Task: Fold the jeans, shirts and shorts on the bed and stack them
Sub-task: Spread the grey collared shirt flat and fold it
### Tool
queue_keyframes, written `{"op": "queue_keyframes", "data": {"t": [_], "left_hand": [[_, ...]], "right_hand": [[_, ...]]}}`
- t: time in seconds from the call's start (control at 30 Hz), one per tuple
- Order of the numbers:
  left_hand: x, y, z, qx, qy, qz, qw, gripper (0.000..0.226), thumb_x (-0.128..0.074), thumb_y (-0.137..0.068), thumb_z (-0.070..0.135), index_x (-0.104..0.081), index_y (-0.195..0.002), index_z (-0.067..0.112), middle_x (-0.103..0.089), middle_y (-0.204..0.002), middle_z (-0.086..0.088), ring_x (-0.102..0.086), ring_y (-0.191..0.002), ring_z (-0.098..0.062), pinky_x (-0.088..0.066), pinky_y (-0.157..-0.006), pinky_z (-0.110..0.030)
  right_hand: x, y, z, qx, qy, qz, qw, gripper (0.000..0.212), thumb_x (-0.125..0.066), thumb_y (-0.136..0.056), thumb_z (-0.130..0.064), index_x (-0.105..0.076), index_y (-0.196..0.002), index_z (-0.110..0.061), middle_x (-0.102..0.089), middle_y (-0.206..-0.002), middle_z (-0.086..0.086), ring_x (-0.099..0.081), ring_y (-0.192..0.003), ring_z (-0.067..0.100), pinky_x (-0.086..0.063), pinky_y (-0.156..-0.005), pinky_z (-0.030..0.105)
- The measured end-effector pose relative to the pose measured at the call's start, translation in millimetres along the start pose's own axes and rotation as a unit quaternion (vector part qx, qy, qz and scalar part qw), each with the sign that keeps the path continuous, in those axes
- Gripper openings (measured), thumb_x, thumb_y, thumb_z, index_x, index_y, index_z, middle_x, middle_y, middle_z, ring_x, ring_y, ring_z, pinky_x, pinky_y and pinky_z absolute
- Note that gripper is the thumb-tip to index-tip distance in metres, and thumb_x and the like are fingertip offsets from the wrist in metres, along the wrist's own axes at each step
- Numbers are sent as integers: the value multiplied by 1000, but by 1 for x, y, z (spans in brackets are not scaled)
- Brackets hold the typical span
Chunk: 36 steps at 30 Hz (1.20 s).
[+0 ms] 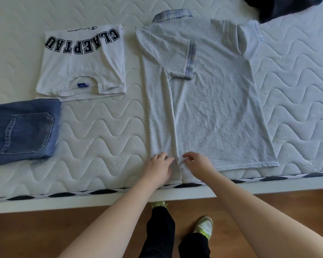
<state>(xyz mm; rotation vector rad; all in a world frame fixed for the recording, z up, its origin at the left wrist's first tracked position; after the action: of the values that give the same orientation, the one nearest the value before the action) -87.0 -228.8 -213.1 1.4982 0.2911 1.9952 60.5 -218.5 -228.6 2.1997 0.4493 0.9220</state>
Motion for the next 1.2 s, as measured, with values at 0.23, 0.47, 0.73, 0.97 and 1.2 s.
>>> {"op": "queue_keyframes", "data": {"t": [0.23, 0.47, 0.73, 0.97, 1.2], "left_hand": [[96, -48, -24, 16, 37, 41, 998, 44, -46, -96, 26, -48, -140, 22, -51, -135, -5, -48, -126, -25, -41, -101, -38], [163, -105, -54, 32, 14, 90, 995, 53, -49, -94, 25, -41, -146, 23, -43, -145, -1, -48, -125, -28, -41, -100, -38], [223, -198, -105, 123, 128, 131, 975, 62, -47, -97, 26, -24, -154, 17, -28, -158, -6, -33, -141, -25, -30, -113, -38], [252, -261, -159, 262, 201, 155, 931, 58, -31, -103, 24, -12, -156, 11, -10, -164, -7, -16, -149, -24, -16, -120, -38], [256, -295, -178, 265, 29, 130, 955, 64, -25, -103, 43, -2, -157, 15, 6, -165, -2, -1, -151, -20, -3, -121, -42]], "right_hand": [[63, -15, -47, 10, -12, 52, 998, 28, -47, -98, -24, -63, -121, -26, -67, -93, -2, -61, -64, 14, -43, -45, 18], [102, -57, -82, 23, -58, 74, 995, 32, -45, -100, -24, -59, -128, -26, -65, -116, 1, -61, -70, 17, -40, -47, 19], [158, -140, -115, 49, -142, 81, 985, 40, -51, -98, -27, -49, -138, -25, -61, -127, -4, -59, -99, 11, -50, -66, 24], [244, -219, -146, 58, -229, 180, 955, 49, -59, -92, -20, -47, -140, -22, -60, -131, -1, -61, -111, 16, -52, -95, 40], [256, -277, -185, 32, -290, 141, 946, 59, -64, -87, -15, -39, -141, -15, -59, -127, 2, -63, -99, 22, -55, -88, 41]]}}
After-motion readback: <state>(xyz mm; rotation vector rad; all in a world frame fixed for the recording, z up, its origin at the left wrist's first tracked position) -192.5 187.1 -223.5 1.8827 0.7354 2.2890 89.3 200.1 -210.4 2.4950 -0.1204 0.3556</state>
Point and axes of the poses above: each hand's wrist, its own y-axis away from the middle knuckle, its own x-axis out of the back of the hand, z = x × y, the point moved 9 cm from there along -y, towards the middle knuckle
